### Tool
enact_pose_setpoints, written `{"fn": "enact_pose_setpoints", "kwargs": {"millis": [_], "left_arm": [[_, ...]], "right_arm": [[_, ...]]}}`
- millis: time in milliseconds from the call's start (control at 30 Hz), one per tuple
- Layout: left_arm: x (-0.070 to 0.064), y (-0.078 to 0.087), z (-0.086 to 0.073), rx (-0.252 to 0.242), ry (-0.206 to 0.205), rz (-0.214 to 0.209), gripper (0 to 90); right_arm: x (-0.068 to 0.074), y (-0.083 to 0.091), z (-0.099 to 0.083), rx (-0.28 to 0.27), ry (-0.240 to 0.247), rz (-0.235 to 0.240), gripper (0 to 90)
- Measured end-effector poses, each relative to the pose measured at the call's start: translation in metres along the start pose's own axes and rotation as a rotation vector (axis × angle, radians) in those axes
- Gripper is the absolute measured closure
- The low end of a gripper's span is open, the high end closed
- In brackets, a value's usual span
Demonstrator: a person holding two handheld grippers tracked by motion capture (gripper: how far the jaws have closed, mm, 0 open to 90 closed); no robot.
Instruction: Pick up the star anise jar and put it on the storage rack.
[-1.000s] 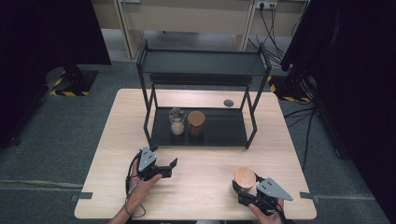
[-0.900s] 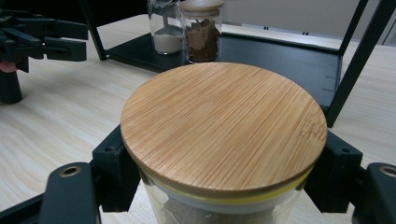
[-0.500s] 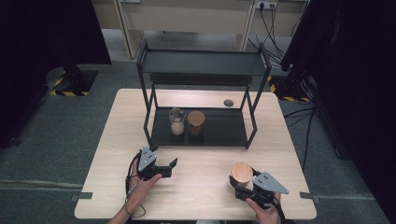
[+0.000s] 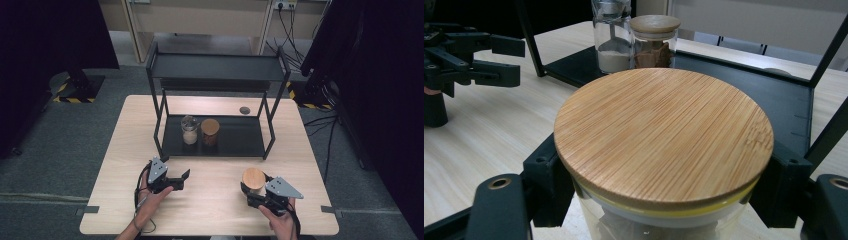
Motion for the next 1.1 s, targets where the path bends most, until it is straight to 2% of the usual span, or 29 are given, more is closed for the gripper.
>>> {"fn": "enact_pose_setpoints", "kwargs": {"millis": [600,1100], "left_arm": [[0.0,0.0,0.0,-0.001,0.002,0.0,2.6],[0.0,0.0,0.0,-0.003,0.0,-0.001,2.6]], "right_arm": [[-0.001,-0.015,0.013,0.009,0.018,0.007,25.5],[0.006,-0.033,0.029,0.008,0.032,0.034,25.5]]}}
Point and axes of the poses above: each handheld gripper's, and its own axes: y roughly backward along the jaws, z roughly out of its top, x roughly to its left, the point moved 10 cm from there along -y, roughly forward along the jaws, and after that the axes turned 6 degrees about x, right-handed, at the moved point
